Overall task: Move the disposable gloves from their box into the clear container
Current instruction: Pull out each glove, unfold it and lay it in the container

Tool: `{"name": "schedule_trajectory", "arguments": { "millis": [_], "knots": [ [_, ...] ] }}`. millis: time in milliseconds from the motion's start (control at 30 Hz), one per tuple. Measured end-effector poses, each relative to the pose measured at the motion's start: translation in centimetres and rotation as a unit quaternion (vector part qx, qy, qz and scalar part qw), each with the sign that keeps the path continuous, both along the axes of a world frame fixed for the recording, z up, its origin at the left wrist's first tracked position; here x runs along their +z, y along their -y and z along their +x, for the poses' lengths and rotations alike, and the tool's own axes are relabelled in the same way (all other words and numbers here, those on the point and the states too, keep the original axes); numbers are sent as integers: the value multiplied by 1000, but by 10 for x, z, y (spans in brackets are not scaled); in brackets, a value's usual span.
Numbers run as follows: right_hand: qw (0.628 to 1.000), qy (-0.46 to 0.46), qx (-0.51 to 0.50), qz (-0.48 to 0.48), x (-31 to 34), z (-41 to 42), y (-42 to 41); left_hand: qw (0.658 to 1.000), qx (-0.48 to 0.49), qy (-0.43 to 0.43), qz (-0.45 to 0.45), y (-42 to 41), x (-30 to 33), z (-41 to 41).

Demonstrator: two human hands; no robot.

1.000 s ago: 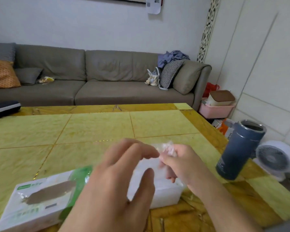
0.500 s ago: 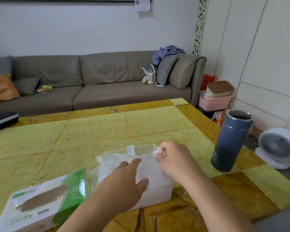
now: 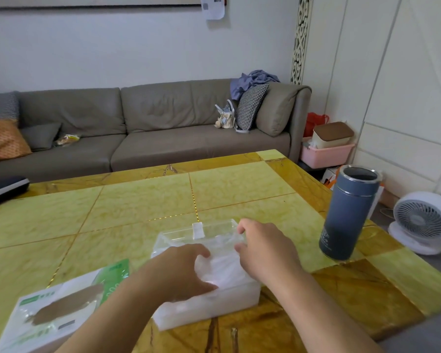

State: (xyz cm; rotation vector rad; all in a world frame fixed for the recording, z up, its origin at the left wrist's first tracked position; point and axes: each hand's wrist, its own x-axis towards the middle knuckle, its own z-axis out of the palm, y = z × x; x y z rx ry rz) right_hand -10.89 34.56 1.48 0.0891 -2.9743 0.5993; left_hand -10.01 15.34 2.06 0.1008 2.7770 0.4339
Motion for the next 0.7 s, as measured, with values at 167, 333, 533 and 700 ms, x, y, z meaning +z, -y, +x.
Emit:
{"name": "schedule_trajectory", "arguments": {
  "millis": [167, 333, 533, 700],
  "knots": [
    [999, -15, -4, 39, 11, 10, 8, 998, -9, -34, -58, -7, -2, 0],
    [988, -79, 134, -10, 28, 22, 27, 997, -27, -30, -72, -8, -2, 0],
    [982, 105, 139, 70, 12, 21, 32, 1000, -21, -5, -13, -8, -1, 1],
    [978, 130, 125, 100, 5, 14, 39, 997, 26, 22, 66, -1, -6, 5]
  ]
}}
